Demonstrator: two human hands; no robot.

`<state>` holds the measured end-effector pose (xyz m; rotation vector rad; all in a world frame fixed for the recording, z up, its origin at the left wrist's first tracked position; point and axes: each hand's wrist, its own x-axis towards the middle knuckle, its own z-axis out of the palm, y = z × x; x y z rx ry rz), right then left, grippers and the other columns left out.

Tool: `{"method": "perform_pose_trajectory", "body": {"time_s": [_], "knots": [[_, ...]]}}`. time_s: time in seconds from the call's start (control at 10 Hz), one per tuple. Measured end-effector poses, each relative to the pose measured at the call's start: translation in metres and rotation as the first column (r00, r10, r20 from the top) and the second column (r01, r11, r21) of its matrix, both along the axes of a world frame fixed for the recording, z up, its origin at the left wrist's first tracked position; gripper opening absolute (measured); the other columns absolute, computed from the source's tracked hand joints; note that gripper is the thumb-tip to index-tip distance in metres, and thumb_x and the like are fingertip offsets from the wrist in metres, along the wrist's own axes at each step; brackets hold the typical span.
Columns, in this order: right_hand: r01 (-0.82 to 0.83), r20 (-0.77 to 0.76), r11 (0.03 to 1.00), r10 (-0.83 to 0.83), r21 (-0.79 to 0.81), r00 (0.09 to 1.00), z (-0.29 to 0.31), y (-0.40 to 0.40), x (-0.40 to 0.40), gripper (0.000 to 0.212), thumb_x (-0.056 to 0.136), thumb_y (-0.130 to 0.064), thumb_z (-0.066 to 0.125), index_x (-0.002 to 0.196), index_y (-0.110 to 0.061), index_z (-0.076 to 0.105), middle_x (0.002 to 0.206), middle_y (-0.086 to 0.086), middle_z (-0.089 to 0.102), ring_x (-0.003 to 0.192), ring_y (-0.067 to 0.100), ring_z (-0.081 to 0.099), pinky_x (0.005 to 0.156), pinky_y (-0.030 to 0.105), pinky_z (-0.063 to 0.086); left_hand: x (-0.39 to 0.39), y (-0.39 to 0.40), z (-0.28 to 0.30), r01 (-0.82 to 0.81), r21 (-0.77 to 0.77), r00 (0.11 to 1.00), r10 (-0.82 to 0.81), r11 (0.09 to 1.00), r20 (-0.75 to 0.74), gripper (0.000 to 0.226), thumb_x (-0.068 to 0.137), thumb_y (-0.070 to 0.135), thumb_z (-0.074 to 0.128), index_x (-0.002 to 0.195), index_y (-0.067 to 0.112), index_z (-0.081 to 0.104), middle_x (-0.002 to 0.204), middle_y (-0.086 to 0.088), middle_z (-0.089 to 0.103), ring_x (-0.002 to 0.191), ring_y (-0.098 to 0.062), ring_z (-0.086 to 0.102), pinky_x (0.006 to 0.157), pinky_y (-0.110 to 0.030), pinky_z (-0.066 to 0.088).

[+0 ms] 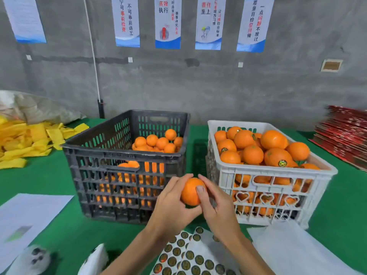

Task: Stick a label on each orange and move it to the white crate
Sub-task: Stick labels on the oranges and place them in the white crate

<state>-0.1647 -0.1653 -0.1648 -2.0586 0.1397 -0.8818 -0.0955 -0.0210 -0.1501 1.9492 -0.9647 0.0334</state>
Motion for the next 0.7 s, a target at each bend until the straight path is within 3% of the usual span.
{"method": "perform_pose_trajectory", "body": {"time_s": [0.1, 0.2, 0.3, 0.4, 0.5, 0.7], "knots": [[-0.061, -0.174, 0.991, 0.039, -0.121, 0.984, -0.038, -0.01, 0.002, 0.046, 0.104, -0.059, 0.031, 0.132, -0.039, 0.061, 0.128, -0.019, 0.064, 0.116, -0.004, 0.058, 0.097, 0.021, 0.049, 0.001, 0.011, -0.027, -0.041, 0.024, 0.998, 0.042, 0.999, -0.042, 0.066, 0.084, 0.043, 0.083, 0.141, 0.036, 0.049, 0.13, 0.017, 0.051, 0.118, -0.008, 0.057, 0.101, -0.026, 0.05], [-0.139, -0.362, 0.934, 0.012, -0.328, 0.932, -0.065, -0.023, 0.002, 0.035, 0.109, -0.035, 0.039, 0.132, -0.029, 0.064, 0.122, -0.013, 0.066, 0.113, 0.006, 0.058, 0.094, 0.027, 0.047, 0.007, 0.02, -0.051, 0.007, 0.039, 0.996, -0.004, 0.999, -0.094, 0.07, 0.083, 0.053, 0.081, 0.143, 0.039, 0.046, 0.133, 0.023, 0.049, 0.117, -0.003, 0.059, 0.097, -0.026, 0.054], [-0.222, -0.48, 0.891, 0.005, -0.397, 0.877, -0.078, -0.032, -0.005, 0.036, 0.104, -0.035, 0.046, 0.135, -0.026, 0.063, 0.121, -0.014, 0.059, 0.115, 0.006, 0.05, 0.095, 0.025, 0.042, 0.004, 0.025, -0.073, 0.031, -0.049, 0.934, -0.046, 0.998, -0.354, 0.071, 0.077, 0.068, 0.079, 0.137, 0.048, 0.049, 0.128, 0.022, 0.06, 0.11, -0.008, 0.068, 0.088, -0.028, 0.059], [-0.266, -0.522, 0.879, 0.023, -0.395, 0.853, -0.079, -0.04, -0.017, 0.05, 0.096, -0.061, 0.05, 0.135, -0.032, 0.063, 0.122, -0.027, 0.049, 0.116, -0.006, 0.044, 0.1, 0.023, 0.042, -0.003, 0.023, -0.092, 0.008, -0.171, 0.86, -0.094, 0.985, -0.502, 0.066, 0.077, 0.063, 0.084, 0.133, 0.045, 0.055, 0.113, 0.016, 0.071, 0.099, -0.013, 0.074, 0.079, -0.024, 0.059], [-0.351, -0.577, 0.833, 0.048, -0.427, 0.815, -0.083, -0.045, -0.029, 0.064, 0.089, -0.081, 0.045, 0.135, -0.04, 0.063, 0.12, -0.032, 0.042, 0.115, -0.007, 0.04, 0.099, 0.021, 0.039, -0.006, 0.021, -0.104, 0.045, -0.215, 0.822, -0.158, 0.976, -0.547, 0.059, 0.082, 0.059, 0.082, 0.132, 0.044, 0.054, 0.115, 0.008, 0.073, 0.1, -0.019, 0.075, 0.083, -0.029, 0.06], [-0.278, -0.499, 0.906, 0.088, -0.319, 0.862, -0.088, -0.046, -0.023, 0.048, 0.087, -0.072, 0.059, 0.116, -0.038, 0.076, 0.105, -0.026, 0.052, 0.105, -0.001, 0.049, 0.091, 0.02, 0.04, -0.002, 0.016, -0.112, 0.058, -0.226, 0.813, -0.178, 0.972, -0.555, 0.051, 0.083, 0.067, 0.076, 0.125, 0.051, 0.052, 0.108, -0.004, 0.077, 0.097, -0.022, 0.077, 0.089, -0.034, 0.062]]}}
